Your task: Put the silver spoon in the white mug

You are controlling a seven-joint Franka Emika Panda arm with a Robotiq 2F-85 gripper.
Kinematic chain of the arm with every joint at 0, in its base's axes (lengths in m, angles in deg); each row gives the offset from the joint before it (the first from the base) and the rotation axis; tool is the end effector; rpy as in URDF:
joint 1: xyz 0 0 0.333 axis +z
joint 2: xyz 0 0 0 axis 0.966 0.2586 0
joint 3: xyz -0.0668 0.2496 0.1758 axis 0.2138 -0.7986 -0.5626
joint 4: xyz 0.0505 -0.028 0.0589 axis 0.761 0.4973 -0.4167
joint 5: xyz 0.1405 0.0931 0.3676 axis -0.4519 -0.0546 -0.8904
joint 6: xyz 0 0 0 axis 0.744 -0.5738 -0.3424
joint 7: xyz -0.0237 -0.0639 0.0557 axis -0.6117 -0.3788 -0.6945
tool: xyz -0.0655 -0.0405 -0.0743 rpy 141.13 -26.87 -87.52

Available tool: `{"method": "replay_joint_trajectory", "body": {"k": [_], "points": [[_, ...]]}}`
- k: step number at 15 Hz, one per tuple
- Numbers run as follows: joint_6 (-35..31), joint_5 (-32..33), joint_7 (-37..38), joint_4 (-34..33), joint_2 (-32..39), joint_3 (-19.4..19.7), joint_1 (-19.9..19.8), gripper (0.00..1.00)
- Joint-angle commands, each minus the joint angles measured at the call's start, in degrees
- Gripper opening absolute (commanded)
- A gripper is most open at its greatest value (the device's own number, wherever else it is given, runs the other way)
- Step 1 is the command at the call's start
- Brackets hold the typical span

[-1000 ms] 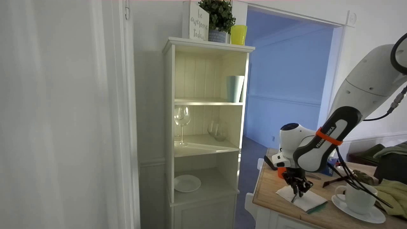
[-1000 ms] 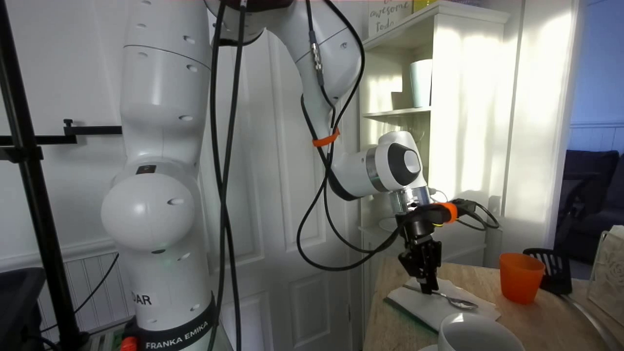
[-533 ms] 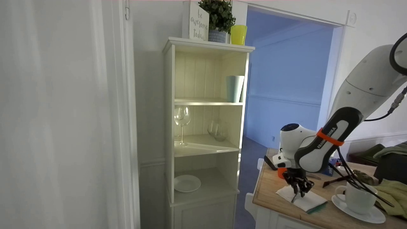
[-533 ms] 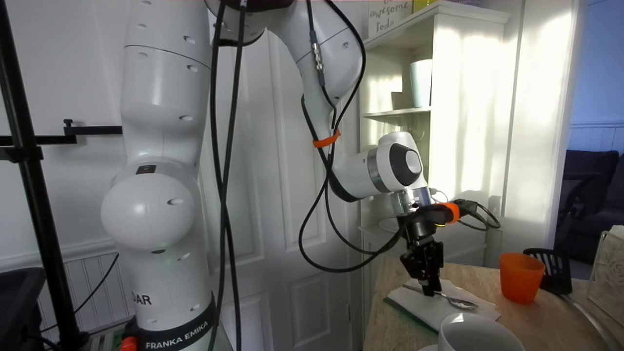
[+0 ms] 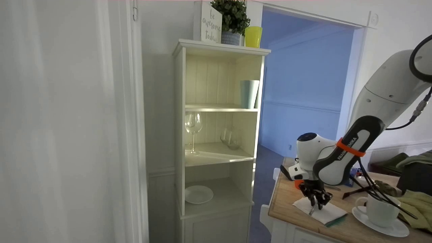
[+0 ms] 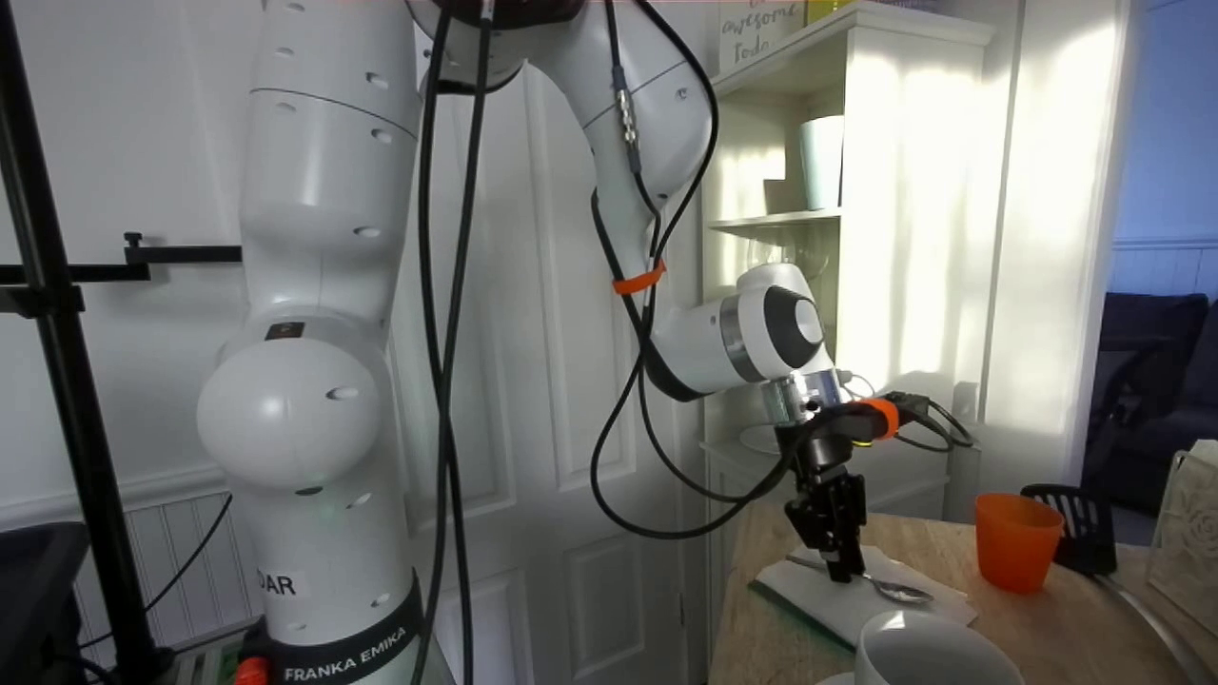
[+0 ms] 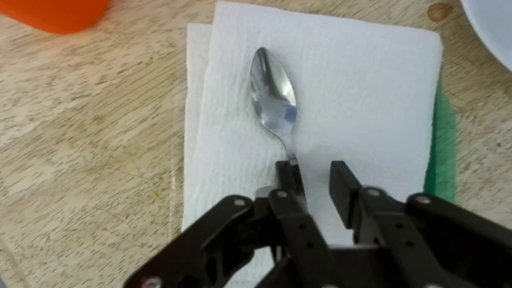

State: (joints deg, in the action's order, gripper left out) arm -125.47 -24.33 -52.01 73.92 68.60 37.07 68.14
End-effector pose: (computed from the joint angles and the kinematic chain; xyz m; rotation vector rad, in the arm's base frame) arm 0.4892 -0.1070 0.2066 1.9003 2.1348 -0.4032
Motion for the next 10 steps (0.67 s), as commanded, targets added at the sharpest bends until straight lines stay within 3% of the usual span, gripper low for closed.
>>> {"method": "replay_joint_trajectory", "body": {"k": [1,2,10], "points": [[-1.6,2.2,0.3,-0.2,0.3,0.2,-0.5,0.05],[-1.8,2.5,0.3,0.0,0.2,0.3,-0.5,0.0],[-2.1,3.8,1.0,2.3,-2.7,0.1,-0.2,0.01]]}}
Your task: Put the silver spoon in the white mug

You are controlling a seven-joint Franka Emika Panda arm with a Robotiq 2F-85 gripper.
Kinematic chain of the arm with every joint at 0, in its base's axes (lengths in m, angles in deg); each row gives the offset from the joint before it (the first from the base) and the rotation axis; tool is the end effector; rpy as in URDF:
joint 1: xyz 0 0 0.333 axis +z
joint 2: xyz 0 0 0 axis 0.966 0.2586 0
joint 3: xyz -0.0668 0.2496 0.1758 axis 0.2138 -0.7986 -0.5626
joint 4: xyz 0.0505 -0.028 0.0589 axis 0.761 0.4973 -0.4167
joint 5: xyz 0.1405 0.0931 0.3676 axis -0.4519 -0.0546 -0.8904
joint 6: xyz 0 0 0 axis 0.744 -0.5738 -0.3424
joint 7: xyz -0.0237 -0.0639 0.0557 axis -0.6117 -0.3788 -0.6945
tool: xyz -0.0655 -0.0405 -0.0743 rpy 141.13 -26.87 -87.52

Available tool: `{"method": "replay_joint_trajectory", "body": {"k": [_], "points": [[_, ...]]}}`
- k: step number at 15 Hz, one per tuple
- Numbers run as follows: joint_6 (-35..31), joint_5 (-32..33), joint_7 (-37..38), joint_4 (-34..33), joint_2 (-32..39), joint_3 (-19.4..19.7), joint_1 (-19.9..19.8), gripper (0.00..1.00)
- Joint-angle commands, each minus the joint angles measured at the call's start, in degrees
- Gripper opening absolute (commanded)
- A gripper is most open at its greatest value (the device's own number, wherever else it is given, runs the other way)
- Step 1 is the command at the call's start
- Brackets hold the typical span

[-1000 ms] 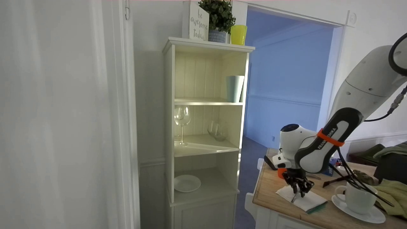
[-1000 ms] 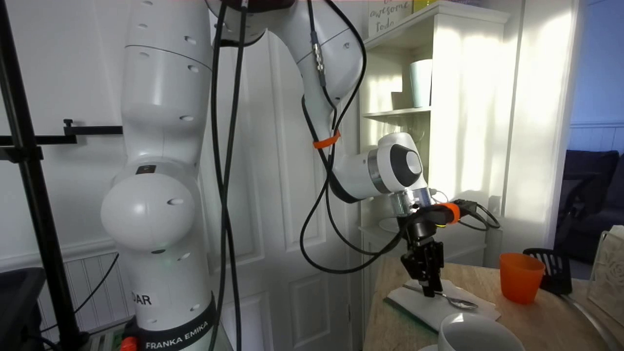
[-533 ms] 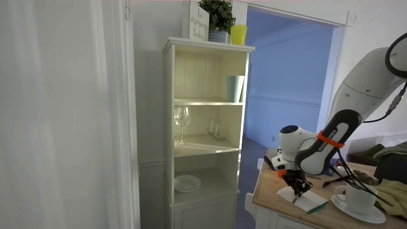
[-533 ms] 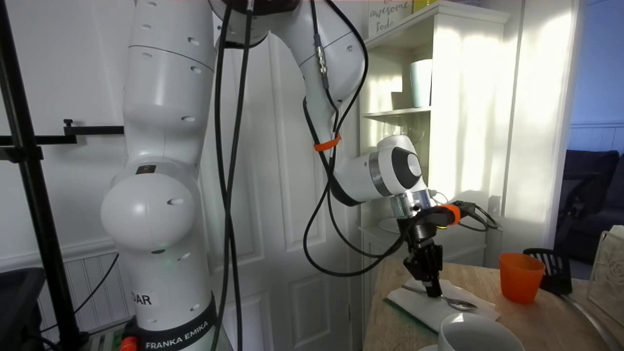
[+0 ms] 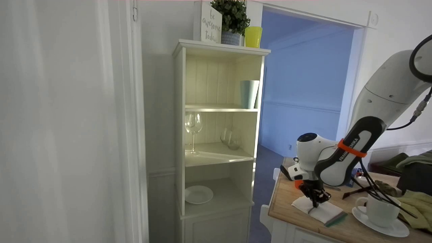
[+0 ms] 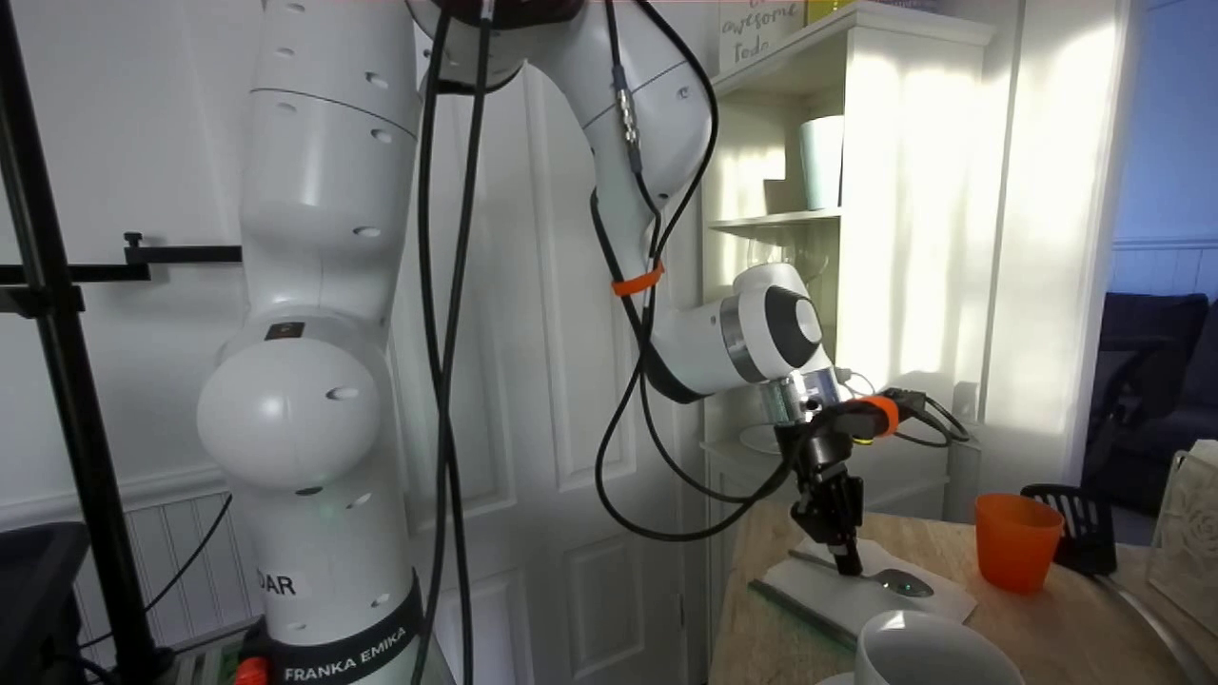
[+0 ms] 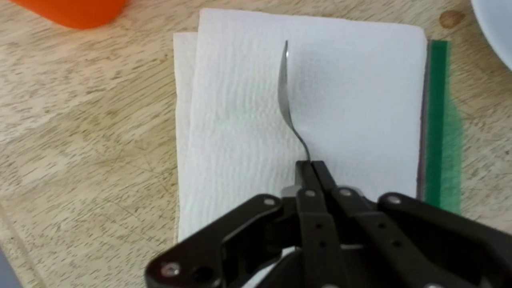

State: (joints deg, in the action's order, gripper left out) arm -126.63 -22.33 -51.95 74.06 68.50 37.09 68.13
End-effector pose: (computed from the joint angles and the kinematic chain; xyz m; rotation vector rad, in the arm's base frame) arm 0.4900 -0.1050 0.2077 1.8524 2.1525 -0.3920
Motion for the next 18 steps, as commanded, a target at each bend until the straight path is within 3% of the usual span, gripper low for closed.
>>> {"method": "replay_joint_trajectory", "body": {"k": [1,8,12,14,16,17,18], "points": [[-1.2,2.0,1.5,2.6,-3.2,0.1,-0.2,0.01],[-2.6,-1.5,0.2,5.5,-8.5,-0.4,-0.7,0.01],[-6.0,-19.4,-9.7,6.3,-11.5,-1.4,-2.0,0.01],[-8.1,-28.9,-16.7,8.2,-13.7,-7.3,-7.8,0.01],[-7.3,-38.4,-22.9,8.3,-14.9,-11.9,-10.9,0.01],[-5.7,-43.1,-25.5,6.9,-14.9,-12.9,-11.0,0.01],[-3.2,-47.7,-28.4,4.7,-15.0,-7.4,-4.8,0.01]]}}
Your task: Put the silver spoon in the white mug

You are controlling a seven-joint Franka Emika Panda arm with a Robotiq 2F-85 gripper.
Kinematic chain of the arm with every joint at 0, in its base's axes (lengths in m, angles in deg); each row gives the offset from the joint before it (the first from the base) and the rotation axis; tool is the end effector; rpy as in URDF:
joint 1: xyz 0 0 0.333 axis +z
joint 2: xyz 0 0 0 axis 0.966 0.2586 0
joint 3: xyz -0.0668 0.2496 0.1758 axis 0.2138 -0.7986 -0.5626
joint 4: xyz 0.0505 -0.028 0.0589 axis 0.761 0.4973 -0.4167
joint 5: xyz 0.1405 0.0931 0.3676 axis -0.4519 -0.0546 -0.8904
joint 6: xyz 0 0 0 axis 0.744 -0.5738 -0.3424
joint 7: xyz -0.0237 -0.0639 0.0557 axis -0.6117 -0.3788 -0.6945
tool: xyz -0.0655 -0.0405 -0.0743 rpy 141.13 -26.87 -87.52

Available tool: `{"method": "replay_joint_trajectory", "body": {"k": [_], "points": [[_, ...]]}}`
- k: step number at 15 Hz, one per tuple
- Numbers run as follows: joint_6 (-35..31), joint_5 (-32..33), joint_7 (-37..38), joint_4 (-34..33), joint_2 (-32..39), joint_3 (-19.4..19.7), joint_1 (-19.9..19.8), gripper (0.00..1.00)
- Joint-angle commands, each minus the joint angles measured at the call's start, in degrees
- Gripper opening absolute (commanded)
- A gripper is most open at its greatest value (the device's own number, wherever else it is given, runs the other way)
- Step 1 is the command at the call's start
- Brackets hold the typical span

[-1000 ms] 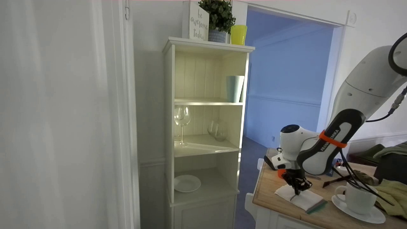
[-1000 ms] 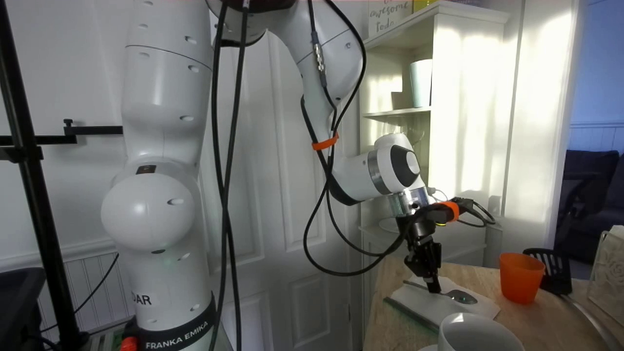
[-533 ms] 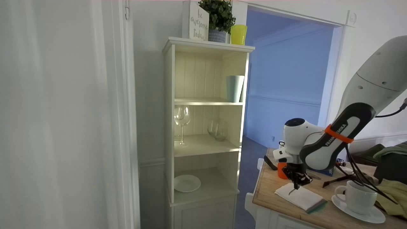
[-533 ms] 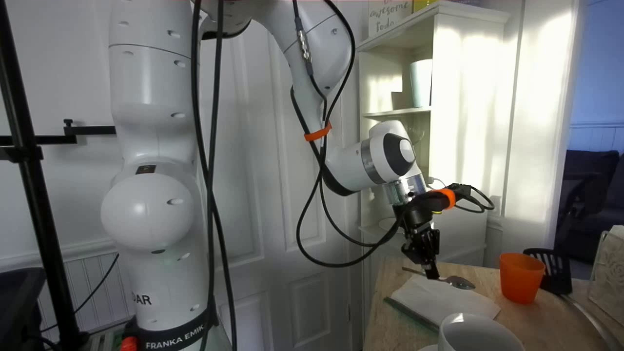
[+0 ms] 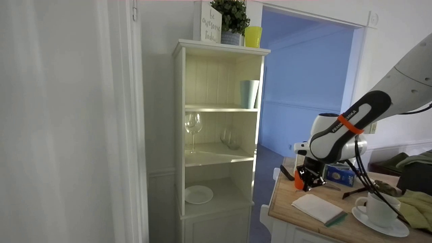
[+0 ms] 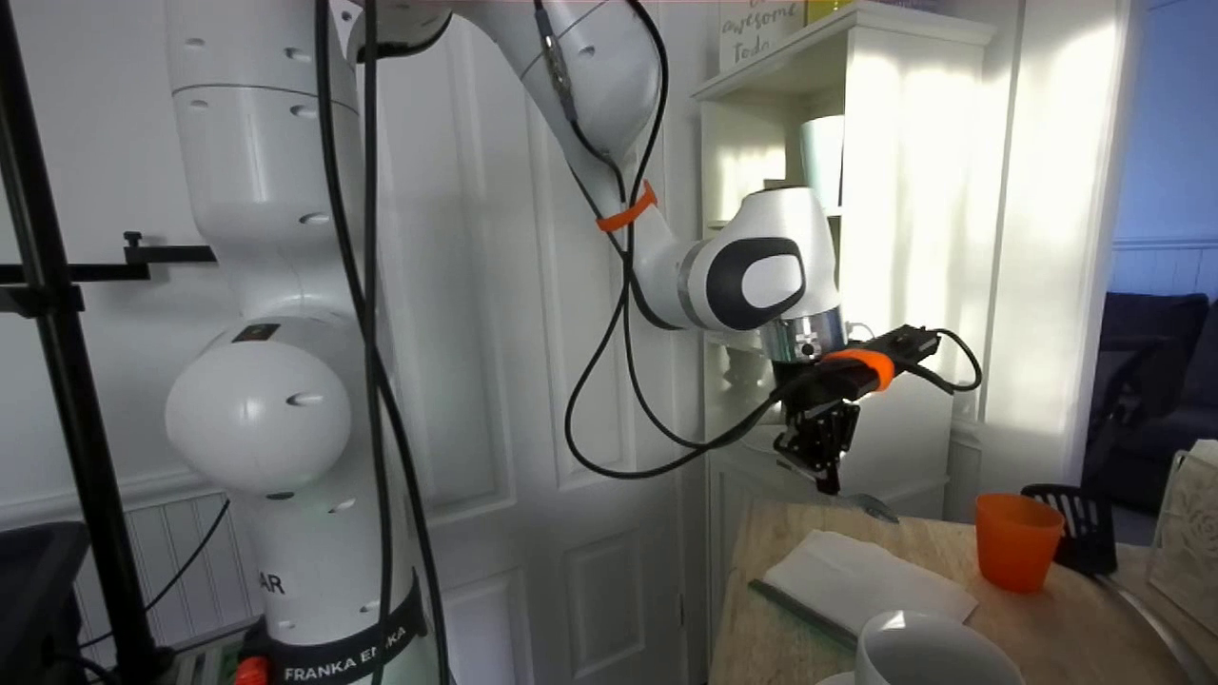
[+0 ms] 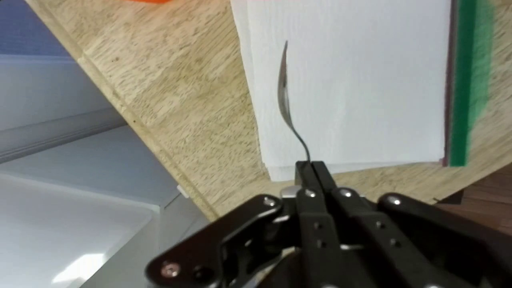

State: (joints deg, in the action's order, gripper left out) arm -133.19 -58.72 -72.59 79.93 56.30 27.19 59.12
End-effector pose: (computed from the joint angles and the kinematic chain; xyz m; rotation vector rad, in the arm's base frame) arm 0.4839 -0.1057 0.2892 2.1047 2.0284 0.1330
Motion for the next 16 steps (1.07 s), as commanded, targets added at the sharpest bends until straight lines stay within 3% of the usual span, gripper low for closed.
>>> {"method": "replay_joint_trajectory", "body": {"k": [1,4,5,6,9,16], "points": [[7.2,-15.8,-10.8,-2.7,-4.6,2.8,4.6,0.01],[20.5,-29.2,-22.3,-5.9,-9.6,8.8,5.9,0.01],[24.9,-29.8,-22.3,-6.8,-10.6,8.1,3.4,0.01],[29.2,-29.0,-21.7,-7.4,-11.7,12.2,5.2,0.01],[37.6,-25.1,-19.7,-7.7,-13.9,16.8,3.9,0.01],[49.4,-20.9,-22.9,-7.0,-14.5,24.9,0.1,0.01]]}}
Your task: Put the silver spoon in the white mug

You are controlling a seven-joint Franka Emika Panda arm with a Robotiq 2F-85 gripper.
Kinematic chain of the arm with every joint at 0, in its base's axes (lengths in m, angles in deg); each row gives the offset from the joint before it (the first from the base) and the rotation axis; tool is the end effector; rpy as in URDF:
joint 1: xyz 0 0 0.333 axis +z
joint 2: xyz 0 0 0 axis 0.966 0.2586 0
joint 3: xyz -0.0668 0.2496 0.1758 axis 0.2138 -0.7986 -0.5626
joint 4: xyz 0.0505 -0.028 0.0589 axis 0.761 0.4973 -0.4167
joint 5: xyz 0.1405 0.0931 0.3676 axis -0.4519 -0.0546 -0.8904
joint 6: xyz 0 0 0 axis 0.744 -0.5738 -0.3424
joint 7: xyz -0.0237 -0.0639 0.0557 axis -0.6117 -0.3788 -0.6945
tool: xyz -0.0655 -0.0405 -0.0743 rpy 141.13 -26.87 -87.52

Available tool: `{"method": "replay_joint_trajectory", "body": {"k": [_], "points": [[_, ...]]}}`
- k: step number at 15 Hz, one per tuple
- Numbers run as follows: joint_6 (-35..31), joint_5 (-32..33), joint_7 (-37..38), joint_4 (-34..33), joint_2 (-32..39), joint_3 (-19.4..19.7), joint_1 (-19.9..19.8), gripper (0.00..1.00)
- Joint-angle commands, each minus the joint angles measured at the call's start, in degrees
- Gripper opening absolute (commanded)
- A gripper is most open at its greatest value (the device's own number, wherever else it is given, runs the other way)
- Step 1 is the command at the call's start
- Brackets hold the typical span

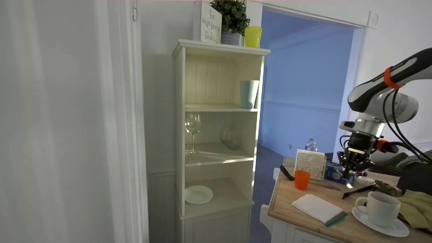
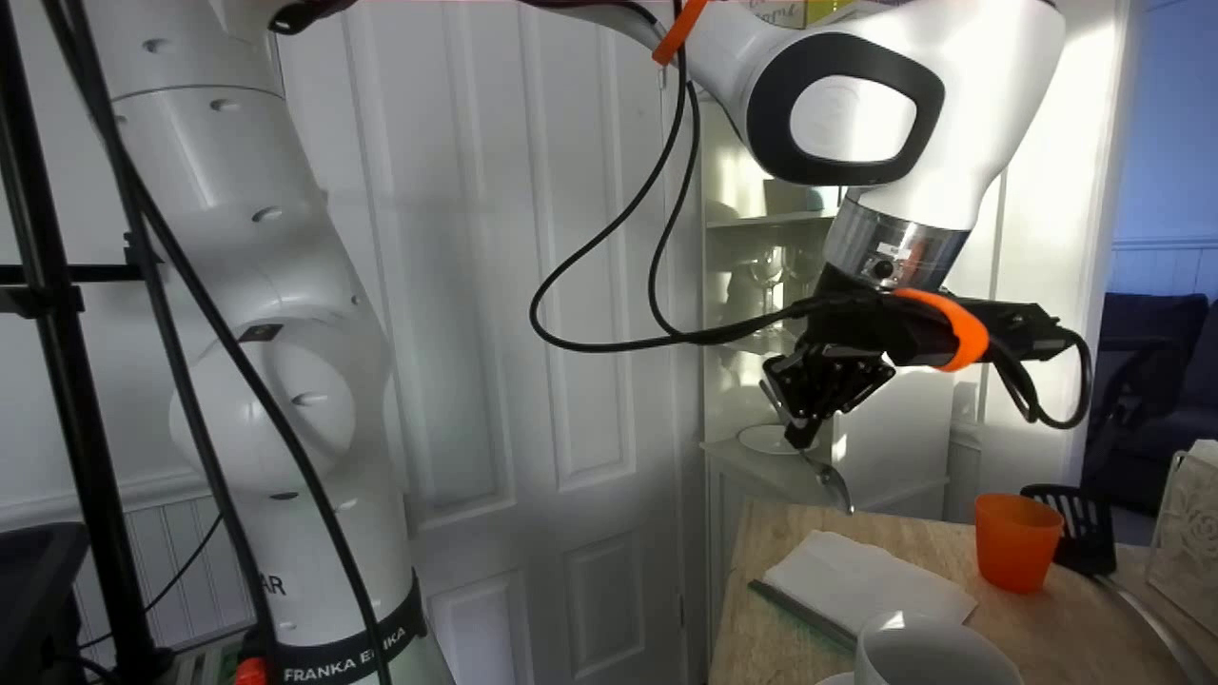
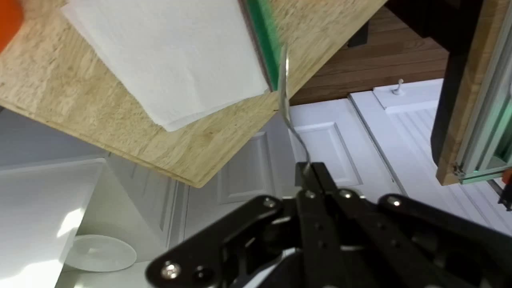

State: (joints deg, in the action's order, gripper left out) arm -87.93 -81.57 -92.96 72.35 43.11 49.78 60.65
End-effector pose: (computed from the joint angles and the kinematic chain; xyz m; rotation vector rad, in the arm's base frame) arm 0.3891 -0.2384 0.3846 -2.2425 -1.7138 -0.3726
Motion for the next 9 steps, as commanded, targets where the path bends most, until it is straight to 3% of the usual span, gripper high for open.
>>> {"method": "replay_joint_trajectory", "body": {"k": [1,5,9], "points": [[5.3,2.5,-3.5,0.5,-1.2,3.1,-2.0,0.01],[8.7,4.4,-6.4,0.4,-1.7,5.8,-4.3,0.01],[8.0,5.4,-6.3,0.0,-2.3,7.0,-6.0,0.01]]}}
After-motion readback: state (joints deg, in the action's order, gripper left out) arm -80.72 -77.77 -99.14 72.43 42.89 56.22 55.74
